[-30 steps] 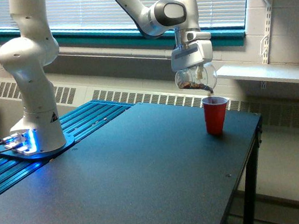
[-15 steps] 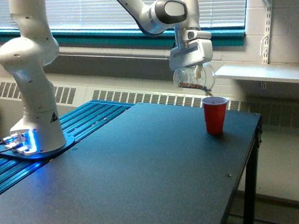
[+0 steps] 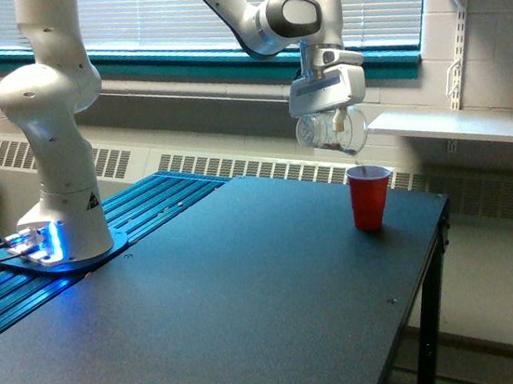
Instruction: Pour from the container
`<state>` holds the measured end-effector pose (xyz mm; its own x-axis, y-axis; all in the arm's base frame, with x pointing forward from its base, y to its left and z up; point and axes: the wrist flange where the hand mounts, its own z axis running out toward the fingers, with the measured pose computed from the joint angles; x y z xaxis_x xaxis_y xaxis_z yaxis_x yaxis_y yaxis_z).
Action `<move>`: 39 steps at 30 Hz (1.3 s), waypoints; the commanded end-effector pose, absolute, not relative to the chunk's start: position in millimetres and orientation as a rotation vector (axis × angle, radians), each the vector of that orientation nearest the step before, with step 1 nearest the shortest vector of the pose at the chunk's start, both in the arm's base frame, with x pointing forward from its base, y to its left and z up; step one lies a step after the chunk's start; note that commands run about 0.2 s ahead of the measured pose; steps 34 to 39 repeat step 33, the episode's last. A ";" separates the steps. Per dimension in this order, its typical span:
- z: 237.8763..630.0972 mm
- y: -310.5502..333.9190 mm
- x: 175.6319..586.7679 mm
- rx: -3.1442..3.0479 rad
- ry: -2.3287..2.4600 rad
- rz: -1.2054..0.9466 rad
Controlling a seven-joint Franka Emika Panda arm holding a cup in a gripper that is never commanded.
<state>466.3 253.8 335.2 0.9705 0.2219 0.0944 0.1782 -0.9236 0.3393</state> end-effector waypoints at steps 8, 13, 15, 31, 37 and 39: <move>346.0 257.6 464.8 2.786 0.339 0.173; 345.3 257.3 464.0 2.796 0.336 0.174; 344.1 257.8 462.9 2.807 0.329 0.177; 340.6 253.7 458.9 2.890 0.317 0.217; 340.3 253.0 457.9 2.891 0.316 0.219; 340.3 253.0 457.9 2.891 0.316 0.219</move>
